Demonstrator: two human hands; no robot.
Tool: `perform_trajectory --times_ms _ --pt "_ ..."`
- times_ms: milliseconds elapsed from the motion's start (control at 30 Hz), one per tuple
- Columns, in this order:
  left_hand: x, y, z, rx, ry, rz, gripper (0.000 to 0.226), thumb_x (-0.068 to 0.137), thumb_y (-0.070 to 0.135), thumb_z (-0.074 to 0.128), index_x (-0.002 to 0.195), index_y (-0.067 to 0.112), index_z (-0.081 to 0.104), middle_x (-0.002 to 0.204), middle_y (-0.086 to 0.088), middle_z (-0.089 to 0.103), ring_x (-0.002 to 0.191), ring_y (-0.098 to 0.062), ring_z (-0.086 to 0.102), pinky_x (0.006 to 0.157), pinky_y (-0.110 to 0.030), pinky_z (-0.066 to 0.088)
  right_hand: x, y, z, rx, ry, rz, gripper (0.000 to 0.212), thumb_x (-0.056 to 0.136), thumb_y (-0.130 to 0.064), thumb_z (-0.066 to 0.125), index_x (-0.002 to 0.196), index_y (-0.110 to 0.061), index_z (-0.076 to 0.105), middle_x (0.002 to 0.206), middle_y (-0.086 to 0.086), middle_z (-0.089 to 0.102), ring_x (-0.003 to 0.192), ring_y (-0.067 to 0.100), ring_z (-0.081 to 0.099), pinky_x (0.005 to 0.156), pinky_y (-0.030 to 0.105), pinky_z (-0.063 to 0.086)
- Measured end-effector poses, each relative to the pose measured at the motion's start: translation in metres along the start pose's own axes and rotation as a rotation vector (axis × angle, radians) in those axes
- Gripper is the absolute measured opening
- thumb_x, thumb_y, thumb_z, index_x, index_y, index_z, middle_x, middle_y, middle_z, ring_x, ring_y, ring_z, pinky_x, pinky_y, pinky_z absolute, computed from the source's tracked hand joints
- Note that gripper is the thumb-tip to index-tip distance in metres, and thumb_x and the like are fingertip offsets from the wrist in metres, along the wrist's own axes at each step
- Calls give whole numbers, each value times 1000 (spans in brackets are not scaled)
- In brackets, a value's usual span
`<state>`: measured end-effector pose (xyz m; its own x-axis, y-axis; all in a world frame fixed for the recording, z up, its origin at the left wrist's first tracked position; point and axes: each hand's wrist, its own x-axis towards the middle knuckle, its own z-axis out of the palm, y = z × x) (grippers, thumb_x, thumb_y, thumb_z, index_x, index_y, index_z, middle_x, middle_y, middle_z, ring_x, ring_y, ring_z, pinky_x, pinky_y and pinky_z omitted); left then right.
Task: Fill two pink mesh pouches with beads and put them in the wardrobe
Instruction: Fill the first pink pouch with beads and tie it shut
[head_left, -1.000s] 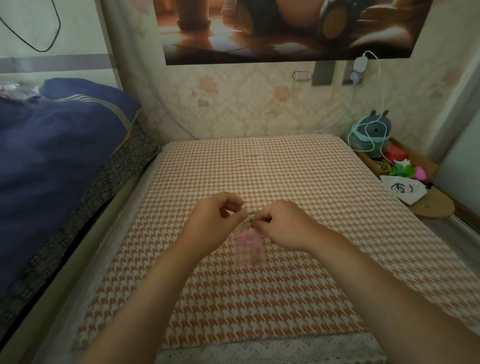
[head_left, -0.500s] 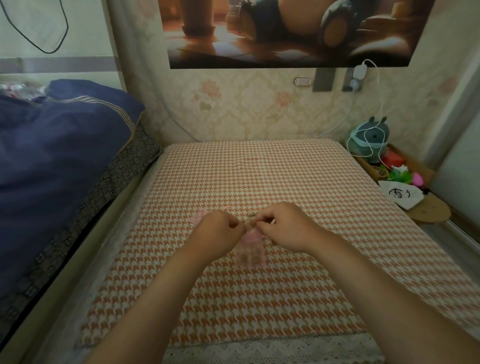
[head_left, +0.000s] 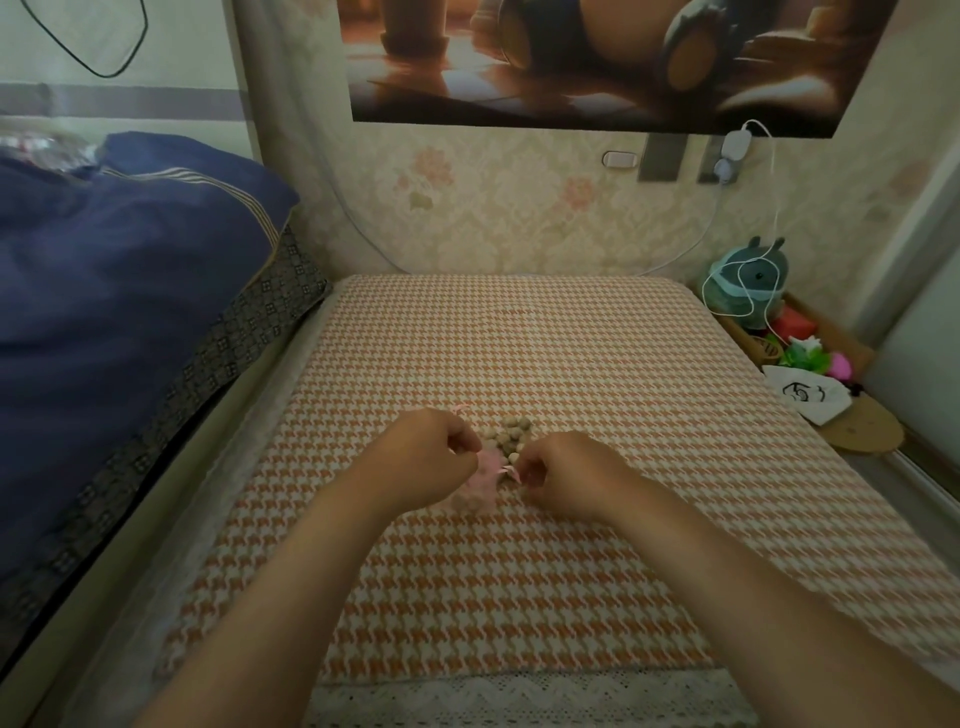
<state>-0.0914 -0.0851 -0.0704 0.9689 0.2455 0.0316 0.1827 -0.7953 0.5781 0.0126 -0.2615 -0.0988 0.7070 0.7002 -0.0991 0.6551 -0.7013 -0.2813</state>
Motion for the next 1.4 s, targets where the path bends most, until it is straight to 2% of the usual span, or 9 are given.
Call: perform_trajectory --times_ms 133,333,467,567,733,933,1133,1267,1400 --pt "1 -1 1 -8 -7 33 21 95 22 57 109 24 72 105 10 66 83 -1 59 66 -13 43 3 -3 8 -71 10 -3 5 93 -28 66 94 -28 71 85 -8 67 81 19 65 63 28 48" --pt "2 -4 2 -62 -16 24 20 95 22 56 107 24 72 99 12 67 78 -3 63 65 -17 50 5 4 -10 214 124 35 12 92 -31 73 101 -26 78 96 -11 73 84 6 67 83 36 58" --pt "4 0 7 -71 -8 46 19 95 22 56 103 26 73 84 18 63 74 0 62 58 -13 42 -6 -1 -28 440 284 -22 15 91 -31 76 106 -31 76 95 -14 71 62 -13 59 67 18 48" --pt "3 6 10 -75 -20 75 21 95 22 56 106 25 73 87 17 64 77 1 61 64 -14 46 -13 -8 -33 497 329 -83 13 90 -29 77 102 -32 76 92 -16 73 57 -6 60 62 18 49" --pt "1 11 13 -93 -34 70 19 96 24 55 100 21 73 84 3 72 75 -16 67 69 -36 57 -12 -15 -27 355 243 -150 14 90 -37 76 103 -33 78 96 -18 70 73 -11 58 69 15 45" --pt "3 3 9 -53 -15 18 22 95 22 56 110 24 72 93 14 68 77 1 62 64 -15 48 -4 -5 -25 385 256 -99 16 95 -32 71 110 -30 76 104 -16 68 69 -19 55 66 11 40" --pt "5 -3 6 1 12 7 23 95 20 56 112 22 72 102 11 66 83 1 58 64 -10 41 4 15 -11 227 194 31 12 94 -26 70 101 -33 77 104 -16 71 94 5 65 87 33 57" --pt "7 -5 9 2 -3 9 26 95 22 56 117 22 70 116 9 67 85 1 57 66 -8 39 9 14 2 111 100 60 11 91 -32 72 84 -40 69 92 -16 69 86 10 65 77 32 56" --pt "7 -6 10 -18 -11 -11 27 95 24 57 119 24 68 121 10 64 80 0 56 65 -13 41 14 9 12 0 120 43 4 88 -35 70 89 -33 73 86 -11 70 81 13 64 62 27 47"
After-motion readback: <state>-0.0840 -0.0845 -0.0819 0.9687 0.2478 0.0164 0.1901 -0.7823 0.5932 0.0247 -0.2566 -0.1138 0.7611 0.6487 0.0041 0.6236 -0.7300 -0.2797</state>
